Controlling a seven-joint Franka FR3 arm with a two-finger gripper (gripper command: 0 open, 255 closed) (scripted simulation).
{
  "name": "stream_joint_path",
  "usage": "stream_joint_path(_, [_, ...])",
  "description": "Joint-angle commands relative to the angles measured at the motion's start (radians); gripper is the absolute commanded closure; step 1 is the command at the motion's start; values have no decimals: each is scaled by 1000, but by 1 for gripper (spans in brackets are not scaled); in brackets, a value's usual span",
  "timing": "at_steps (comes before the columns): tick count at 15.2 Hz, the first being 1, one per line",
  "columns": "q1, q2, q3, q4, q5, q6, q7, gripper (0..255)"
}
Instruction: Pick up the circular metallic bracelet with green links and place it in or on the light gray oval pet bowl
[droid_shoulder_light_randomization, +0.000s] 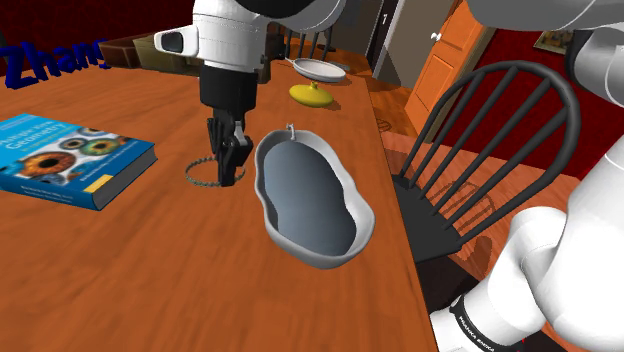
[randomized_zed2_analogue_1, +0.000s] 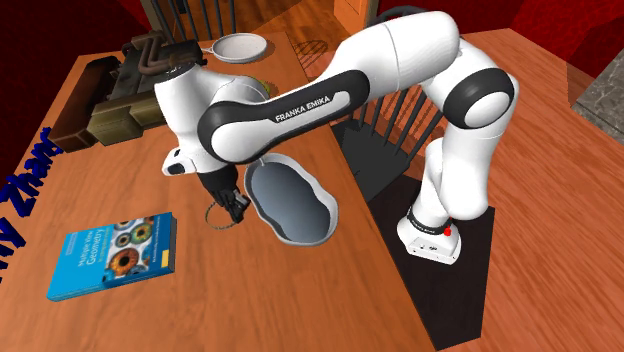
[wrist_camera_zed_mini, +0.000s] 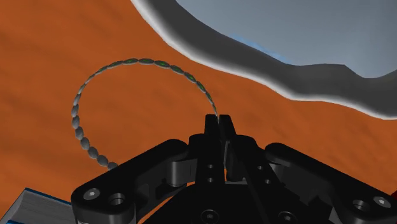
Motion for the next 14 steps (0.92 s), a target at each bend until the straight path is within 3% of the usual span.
stream_joint_path(1, [0, -2, 0, 25, -1, -26, 6, 255])
stream_joint_path(14, [-1, 13, 0, 218, -5, -201, 40, 255])
